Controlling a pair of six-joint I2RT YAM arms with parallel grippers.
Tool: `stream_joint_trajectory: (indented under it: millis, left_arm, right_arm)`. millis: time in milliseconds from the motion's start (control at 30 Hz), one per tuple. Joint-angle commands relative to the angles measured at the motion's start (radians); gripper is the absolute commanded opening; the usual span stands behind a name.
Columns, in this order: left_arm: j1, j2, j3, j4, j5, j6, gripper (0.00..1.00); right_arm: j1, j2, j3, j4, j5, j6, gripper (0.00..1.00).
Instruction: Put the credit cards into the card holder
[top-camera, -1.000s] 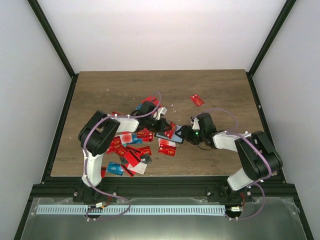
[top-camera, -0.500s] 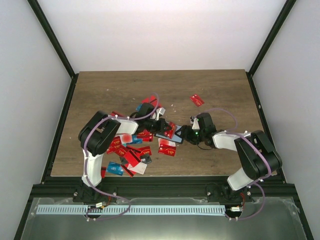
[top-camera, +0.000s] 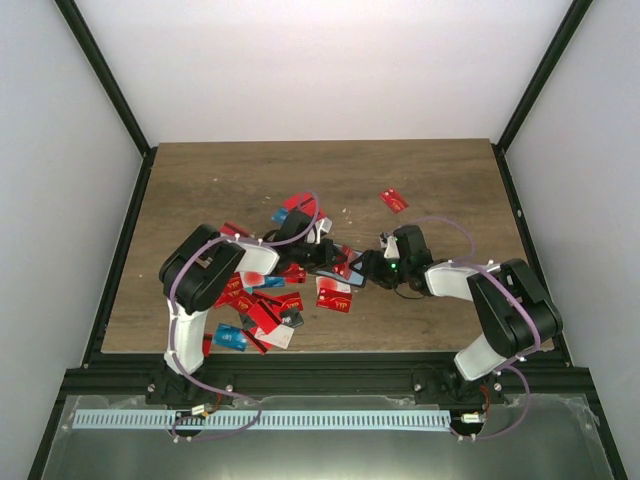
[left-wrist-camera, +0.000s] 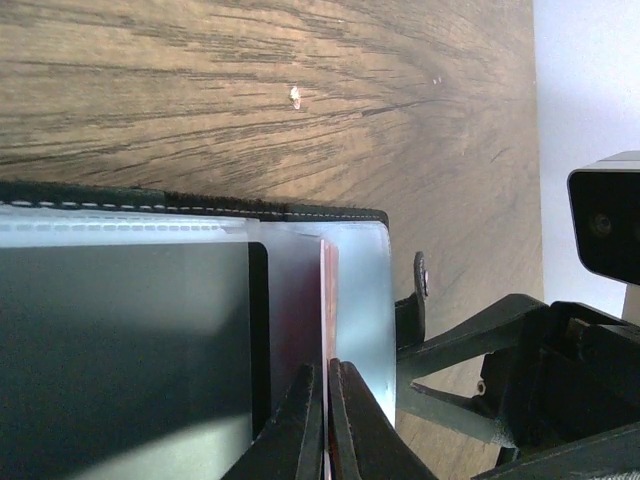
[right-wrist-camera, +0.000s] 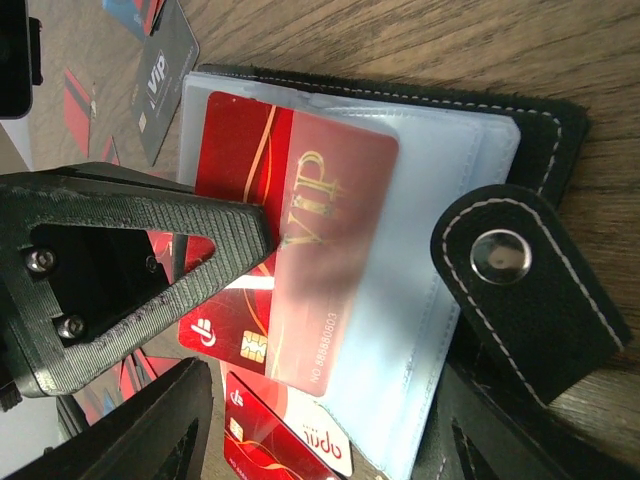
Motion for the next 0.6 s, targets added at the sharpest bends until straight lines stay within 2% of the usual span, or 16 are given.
stream_joint_trajectory:
  millis: [0, 133, 333, 567]
  left_arm:
    - [-0.038, 0.037, -0.025, 0.023, 0.018, -0.048, 0.04]
    - [-0.038, 0.021, -0.016, -0.049, -0.026, -0.014, 0.05]
    - [-0.040, -0.018, 0.062, -0.287, -0.111, 0.121, 0.22]
    - [-0.043, -0.057, 0.107, -0.441, -0.178, 0.211, 0.38]
  right_arm:
    - [0.009, 0.038, 0.005, -0.021, -0.031, 0.010, 0.63]
    - [0.010, 0.033, 0.001, -0.026, -0.027, 0.006, 0.63]
    - [0.009, 0.026, -0.002, -0.037, -0.019, -0.001, 0.63]
    - [0.009, 0.026, -0.004, -0.033, -0.018, -0.001, 0.63]
